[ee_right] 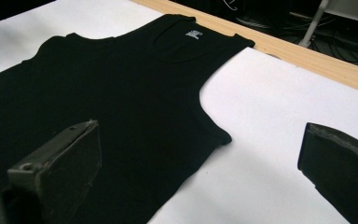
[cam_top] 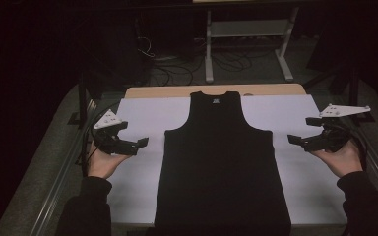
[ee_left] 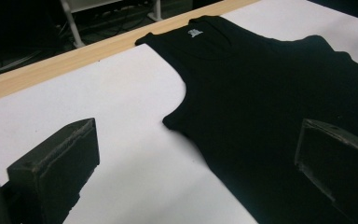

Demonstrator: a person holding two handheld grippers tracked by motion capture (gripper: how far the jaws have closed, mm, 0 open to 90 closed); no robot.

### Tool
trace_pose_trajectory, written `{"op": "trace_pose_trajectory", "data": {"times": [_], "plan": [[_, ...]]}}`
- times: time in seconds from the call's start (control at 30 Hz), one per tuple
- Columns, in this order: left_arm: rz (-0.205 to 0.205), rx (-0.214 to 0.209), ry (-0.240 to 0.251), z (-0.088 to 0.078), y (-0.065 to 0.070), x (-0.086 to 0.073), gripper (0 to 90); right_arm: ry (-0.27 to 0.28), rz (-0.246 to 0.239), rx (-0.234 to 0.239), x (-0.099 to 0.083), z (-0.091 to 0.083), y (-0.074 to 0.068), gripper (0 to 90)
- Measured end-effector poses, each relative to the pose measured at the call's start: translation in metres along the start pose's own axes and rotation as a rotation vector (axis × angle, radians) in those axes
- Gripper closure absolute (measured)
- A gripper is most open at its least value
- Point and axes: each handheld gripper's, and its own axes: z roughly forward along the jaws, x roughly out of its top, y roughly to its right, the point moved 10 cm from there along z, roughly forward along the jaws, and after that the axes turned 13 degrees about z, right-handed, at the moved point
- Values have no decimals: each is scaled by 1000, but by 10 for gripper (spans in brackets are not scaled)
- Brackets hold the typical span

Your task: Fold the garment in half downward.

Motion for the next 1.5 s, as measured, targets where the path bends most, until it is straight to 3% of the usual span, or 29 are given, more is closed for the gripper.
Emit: {"op": "trace_pose_trajectory", "data": {"times": [0.77,1.13,1.5], "plan": [[-1,-27,-31,19,-14,15,0,-61,-6,6,17,26,9,0],[-31,-36,-33,32,-20,12,0,-92,-3,16,17,44,11,0],[-77,-40,-37,47,-29,4,0,-116,22,6,11,58,24,0]]}}
